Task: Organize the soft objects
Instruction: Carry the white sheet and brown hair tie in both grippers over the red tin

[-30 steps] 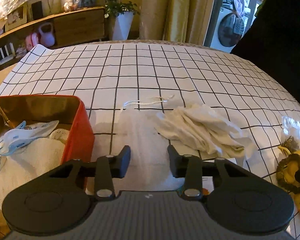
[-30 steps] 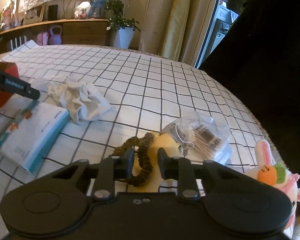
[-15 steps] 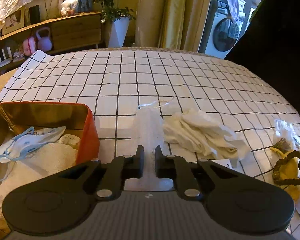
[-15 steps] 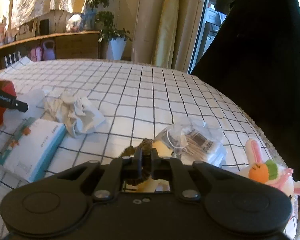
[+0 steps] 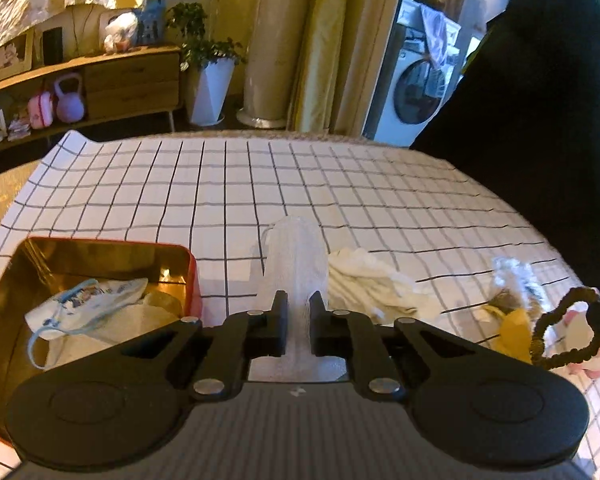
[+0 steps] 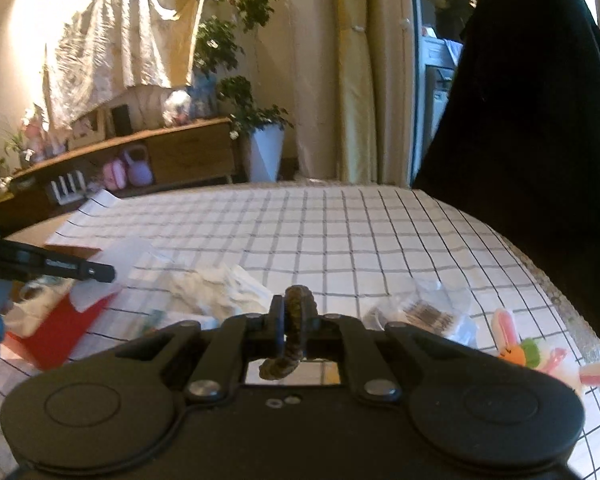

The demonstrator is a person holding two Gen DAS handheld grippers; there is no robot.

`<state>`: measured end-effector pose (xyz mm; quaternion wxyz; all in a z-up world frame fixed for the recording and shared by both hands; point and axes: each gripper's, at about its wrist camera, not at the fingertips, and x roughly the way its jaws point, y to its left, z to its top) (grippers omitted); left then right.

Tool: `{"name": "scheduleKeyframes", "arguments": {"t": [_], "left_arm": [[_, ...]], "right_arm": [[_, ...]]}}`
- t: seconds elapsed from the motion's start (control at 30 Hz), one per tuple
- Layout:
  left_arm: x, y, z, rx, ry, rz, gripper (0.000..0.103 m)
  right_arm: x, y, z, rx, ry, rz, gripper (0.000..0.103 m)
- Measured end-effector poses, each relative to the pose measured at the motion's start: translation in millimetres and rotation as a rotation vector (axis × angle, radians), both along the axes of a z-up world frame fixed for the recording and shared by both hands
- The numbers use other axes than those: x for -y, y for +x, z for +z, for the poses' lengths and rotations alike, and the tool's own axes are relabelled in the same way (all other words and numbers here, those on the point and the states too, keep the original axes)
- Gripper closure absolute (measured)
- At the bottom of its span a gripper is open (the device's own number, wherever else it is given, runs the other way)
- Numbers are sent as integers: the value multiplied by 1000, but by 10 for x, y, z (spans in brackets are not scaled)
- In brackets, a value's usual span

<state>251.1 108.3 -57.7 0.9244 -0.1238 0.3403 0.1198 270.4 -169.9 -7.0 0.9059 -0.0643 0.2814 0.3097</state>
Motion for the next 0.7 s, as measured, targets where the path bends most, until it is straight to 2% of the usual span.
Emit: {"name": "scheduleKeyframes", "arguments": {"t": [0.3,0.5,0.7], "left_arm": [[-115,-363,299,32,-26,-34,93],[-272,-640,484,54,-11,-36,93],[-478,-904,655,63,26,-36,93]], "right_arm": [[-205,-338,414,63,48,97,97],[-442,-480,619,75,72,167,97],[-771,-653,693,75,67,234,97]]}}
